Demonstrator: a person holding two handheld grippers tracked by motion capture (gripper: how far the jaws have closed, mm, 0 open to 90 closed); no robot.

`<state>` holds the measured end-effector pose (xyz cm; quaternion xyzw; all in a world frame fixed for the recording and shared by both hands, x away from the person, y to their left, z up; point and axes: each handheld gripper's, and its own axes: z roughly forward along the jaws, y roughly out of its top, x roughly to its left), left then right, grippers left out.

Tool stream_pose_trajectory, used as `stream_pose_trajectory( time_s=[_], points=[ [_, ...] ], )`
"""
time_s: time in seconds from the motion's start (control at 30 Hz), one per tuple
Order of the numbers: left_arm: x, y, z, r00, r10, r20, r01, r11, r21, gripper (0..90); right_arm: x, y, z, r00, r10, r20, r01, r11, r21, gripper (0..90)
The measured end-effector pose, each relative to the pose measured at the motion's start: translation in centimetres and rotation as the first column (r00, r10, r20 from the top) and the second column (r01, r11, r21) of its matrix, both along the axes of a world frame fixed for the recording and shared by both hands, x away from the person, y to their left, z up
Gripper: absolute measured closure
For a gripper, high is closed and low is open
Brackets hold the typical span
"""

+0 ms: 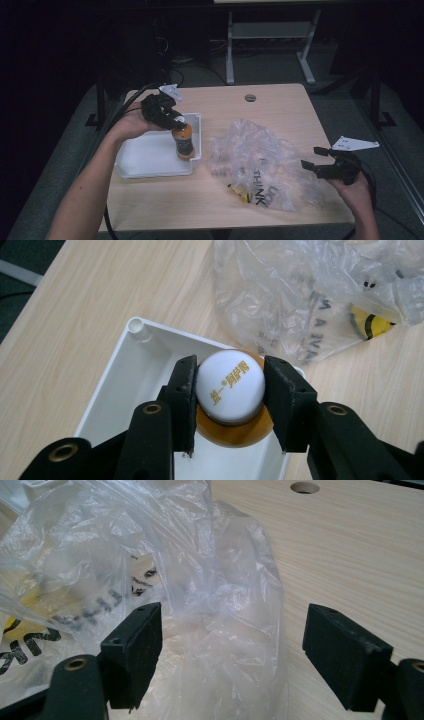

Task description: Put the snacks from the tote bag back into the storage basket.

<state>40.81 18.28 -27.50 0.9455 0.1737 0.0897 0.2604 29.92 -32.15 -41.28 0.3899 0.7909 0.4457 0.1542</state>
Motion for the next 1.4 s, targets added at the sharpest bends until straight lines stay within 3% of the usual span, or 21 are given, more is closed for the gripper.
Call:
stream_pose_trajectory(
  time_s=[1.2,1.4],
  points=[
    [-0.1,-0.8,-2.6,0.9995,-0.022,-0.020,0.023,0.9991,0.036,58.7,-0.1,0.1,0.0,1.0000,0.002,0.001,-0.002,1.000,-0.008,23.2],
    [0.0,-0.7,-2.9,0.9996,-0.016,-0.021,0.016,0.9997,0.019,58.7,-0.2,0.1,0.0,1.0000,0.001,0.000,-0.001,1.000,-0.008,23.2]
  ],
)
